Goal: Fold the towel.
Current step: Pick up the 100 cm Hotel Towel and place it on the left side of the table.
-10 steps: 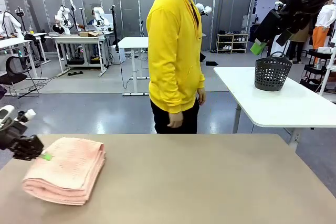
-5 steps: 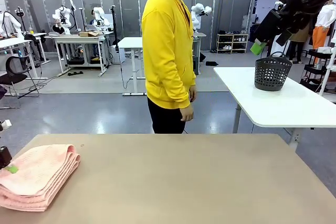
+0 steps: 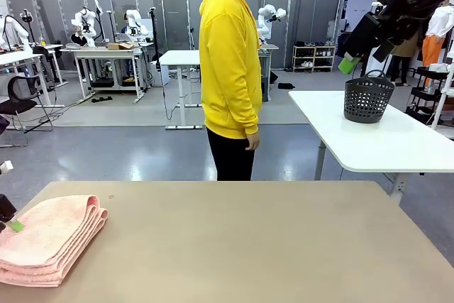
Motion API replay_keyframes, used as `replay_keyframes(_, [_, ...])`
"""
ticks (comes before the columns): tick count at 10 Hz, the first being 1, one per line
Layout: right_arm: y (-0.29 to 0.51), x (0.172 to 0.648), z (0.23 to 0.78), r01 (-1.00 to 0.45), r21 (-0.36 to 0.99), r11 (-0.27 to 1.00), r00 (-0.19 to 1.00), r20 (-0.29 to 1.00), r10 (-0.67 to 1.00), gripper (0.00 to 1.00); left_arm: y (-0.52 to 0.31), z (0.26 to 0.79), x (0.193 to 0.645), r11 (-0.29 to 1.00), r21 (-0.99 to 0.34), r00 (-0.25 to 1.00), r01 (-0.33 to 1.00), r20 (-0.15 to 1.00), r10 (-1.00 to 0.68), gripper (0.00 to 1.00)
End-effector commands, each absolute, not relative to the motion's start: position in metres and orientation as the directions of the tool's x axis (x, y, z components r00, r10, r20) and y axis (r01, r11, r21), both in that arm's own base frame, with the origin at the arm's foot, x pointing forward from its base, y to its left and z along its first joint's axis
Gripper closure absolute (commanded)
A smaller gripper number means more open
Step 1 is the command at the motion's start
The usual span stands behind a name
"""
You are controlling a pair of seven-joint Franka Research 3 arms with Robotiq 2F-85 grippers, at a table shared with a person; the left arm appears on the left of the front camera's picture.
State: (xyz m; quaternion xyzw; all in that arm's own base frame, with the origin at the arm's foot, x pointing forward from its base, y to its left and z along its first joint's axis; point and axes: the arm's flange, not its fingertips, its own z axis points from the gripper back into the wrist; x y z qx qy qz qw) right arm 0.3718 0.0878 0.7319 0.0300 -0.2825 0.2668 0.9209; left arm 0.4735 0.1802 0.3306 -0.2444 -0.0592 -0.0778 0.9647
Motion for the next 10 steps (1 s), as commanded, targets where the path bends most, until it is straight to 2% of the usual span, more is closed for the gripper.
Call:
replay_keyframes(1, [0.087,0.371,0.733,-0.508,-0.095,0.856,0.701,0.531,0.476,0.0,0.173,0.338,0.462,0.902,-0.4,0.983,0.162,0.147,-0.111,0.0])
replay_keyframes(7, [0.087,0.371,0.733,-0.508,-0.095,0.856,0.701,0.531,0.476,0.0,0.161,0.359,0.446,0.94,-0.317,0.988,0.124,0.129,-0.086,0.0])
replay_keyframes(10, [0.087,0.371,0.733,-0.508,-0.095,0.856,0.701,0.531,0.476,0.0,0.172,0.353,0.452,0.923,-0.356,0.986,0.145,0.131,-0.104,0.0])
